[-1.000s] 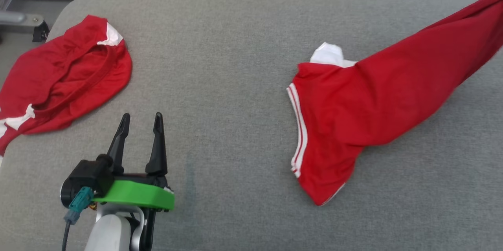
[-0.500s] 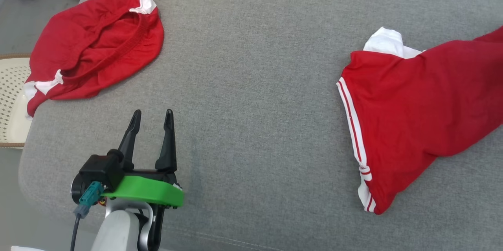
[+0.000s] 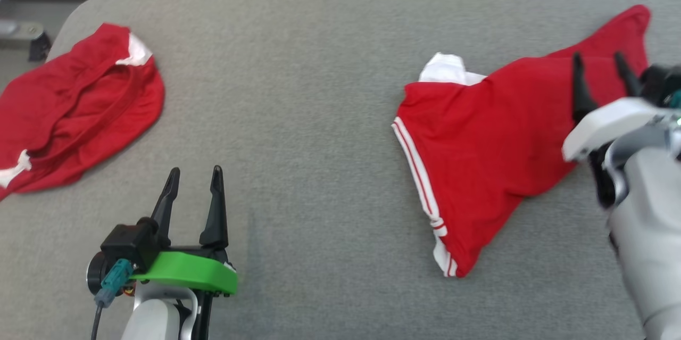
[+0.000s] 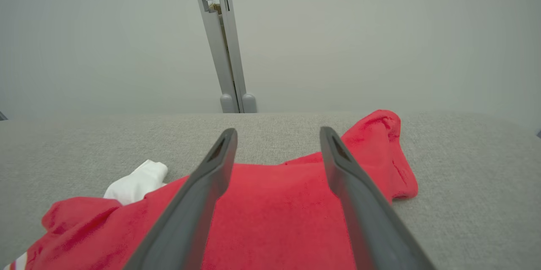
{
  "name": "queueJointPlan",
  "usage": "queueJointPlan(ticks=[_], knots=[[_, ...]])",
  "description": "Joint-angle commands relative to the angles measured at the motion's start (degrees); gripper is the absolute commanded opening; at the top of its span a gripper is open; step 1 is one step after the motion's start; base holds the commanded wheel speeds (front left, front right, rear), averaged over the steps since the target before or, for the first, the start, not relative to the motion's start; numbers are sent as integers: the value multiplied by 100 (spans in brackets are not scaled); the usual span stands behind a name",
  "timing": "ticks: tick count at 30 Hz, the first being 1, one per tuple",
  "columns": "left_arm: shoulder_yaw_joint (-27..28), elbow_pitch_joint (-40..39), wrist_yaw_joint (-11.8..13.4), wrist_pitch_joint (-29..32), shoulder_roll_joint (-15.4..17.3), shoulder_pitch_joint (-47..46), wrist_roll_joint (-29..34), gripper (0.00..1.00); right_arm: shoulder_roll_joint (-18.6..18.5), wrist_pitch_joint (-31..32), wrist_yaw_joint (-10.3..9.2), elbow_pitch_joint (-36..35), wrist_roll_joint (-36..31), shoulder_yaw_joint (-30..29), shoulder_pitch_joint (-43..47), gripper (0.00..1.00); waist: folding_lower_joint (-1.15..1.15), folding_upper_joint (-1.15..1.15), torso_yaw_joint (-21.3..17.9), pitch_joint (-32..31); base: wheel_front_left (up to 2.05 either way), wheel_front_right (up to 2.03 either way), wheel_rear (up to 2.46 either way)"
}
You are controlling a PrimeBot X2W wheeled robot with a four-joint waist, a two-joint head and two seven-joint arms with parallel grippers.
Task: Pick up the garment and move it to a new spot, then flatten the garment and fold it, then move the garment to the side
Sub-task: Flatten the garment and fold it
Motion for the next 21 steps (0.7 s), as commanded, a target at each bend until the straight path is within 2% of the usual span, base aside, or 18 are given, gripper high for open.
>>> queueJointPlan(ticks=[1, 5, 8, 12, 16, 21], knots=[[30, 23, -20, 5, 20, 101, 55, 100, 66, -17, -10, -311, 133, 115, 357, 100, 0, 0, -617, -540, 0, 0, 0], [12, 90, -42, 5, 19, 185, 55, 100, 209, -17, -10, -1368, 533, 330, 1348, 100, 0, 0, -859, -731, 0, 0, 0], [-11, 136, -50, 5, 21, 250, 27, 100, 309, -17, -10, -2073, 745, 240, 2058, 100, 0, 0, -974, -849, 0, 0, 0], [22, 152, -64, 6, 20, 360, 9, 100, 469, -18, -9, -2906, 621, 196, 2797, 100, 0, 0, -1134, -935, 0, 0, 0], [94, 113, -76, 5, 20, 439, 20, 100, 654, -19, -8, -3491, 346, 93, 3248, 100, 0, 0, -1199, -946, 0, 0, 0], [148, 86, -88, 5, 20, 482, 64, 100, 792, -19, -9, -3745, 116, -11, 3424, 100, 0, 0, -1221, -929, 0, 0, 0]])
